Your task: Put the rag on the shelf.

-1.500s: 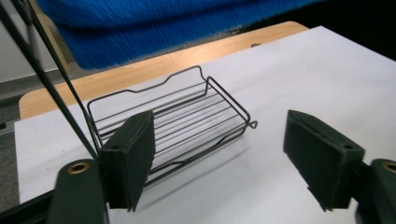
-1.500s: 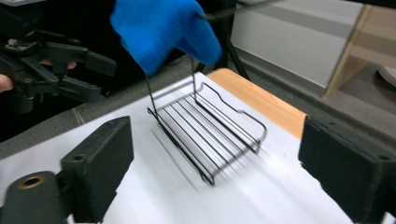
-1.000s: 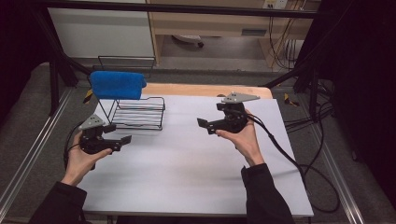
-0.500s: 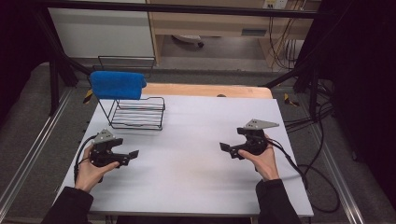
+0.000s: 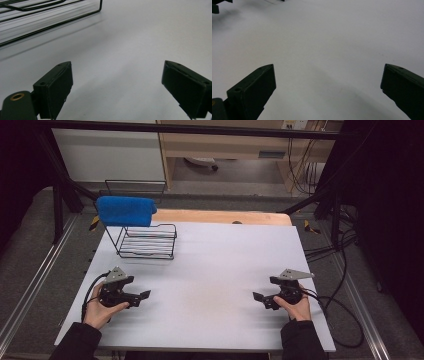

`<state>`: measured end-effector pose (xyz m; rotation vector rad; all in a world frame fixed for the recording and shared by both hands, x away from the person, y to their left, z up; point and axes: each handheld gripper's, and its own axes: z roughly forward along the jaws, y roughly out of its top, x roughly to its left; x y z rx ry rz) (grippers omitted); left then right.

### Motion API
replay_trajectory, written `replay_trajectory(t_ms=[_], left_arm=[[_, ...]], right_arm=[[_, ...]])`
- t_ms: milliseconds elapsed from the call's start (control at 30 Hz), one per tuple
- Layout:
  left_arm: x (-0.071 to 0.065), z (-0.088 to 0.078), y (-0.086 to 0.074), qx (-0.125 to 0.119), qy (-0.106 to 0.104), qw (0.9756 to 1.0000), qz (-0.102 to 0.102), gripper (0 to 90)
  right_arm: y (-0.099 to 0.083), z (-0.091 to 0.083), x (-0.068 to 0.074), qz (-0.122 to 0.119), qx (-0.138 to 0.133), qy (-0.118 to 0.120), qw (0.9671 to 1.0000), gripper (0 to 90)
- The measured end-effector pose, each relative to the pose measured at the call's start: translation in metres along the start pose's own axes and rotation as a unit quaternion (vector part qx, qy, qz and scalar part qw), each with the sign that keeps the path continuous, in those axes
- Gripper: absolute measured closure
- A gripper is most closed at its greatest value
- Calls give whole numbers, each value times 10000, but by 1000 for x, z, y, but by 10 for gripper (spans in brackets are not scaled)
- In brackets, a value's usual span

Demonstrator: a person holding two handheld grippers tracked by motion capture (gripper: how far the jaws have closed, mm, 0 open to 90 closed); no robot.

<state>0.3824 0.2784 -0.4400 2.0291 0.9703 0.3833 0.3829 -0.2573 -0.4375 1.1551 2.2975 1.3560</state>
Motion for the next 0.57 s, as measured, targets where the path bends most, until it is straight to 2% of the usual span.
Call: replay_trajectory(t_ms=[200,567], left_arm=[[-2,0,-6,-35,-10,10000,64,99],[-2,0,-12,14,-6,10000,49,100]], right_arm=[[-18,-8,-5,92,46,50,9999,5],[-20,-11,-4,83,54,19,9999,5]])
